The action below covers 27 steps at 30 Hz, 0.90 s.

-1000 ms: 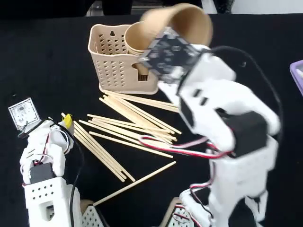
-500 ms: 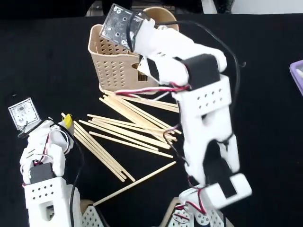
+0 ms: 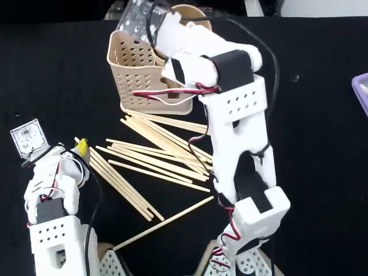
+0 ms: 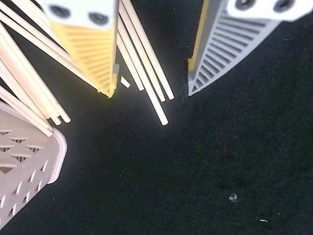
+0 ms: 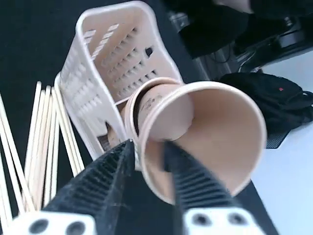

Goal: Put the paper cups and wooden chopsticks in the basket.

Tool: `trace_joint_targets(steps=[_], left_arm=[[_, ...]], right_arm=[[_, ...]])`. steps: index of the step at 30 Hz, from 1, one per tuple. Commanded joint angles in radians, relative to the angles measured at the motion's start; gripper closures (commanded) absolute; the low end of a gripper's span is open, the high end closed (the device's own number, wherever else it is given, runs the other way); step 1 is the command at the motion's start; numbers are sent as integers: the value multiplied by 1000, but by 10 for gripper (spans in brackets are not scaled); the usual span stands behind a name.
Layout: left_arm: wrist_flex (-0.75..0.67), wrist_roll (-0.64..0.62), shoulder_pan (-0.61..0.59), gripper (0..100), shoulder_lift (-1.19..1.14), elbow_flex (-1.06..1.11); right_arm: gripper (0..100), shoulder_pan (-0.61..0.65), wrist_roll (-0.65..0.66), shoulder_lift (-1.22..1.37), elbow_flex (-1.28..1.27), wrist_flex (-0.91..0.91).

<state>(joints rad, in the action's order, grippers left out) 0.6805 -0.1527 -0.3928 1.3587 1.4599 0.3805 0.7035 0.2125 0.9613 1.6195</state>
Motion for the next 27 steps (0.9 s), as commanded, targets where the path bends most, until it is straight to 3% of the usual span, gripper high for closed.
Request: trace_joint_targets(steps=[1,15,21,27], left_arm=[[-25,-3,-5,766,12,-4],[-25,-3,-7,766,12,-2],[-25,-3,-7,766,12,-2],[-34,-3,-5,766,12,1]], right_arm=[[743,5,-68,2,104,-23],[804,5,-101,41,117,-80],[802,35,-103,-30,140,94],[804,34,-103,-30,99,137]])
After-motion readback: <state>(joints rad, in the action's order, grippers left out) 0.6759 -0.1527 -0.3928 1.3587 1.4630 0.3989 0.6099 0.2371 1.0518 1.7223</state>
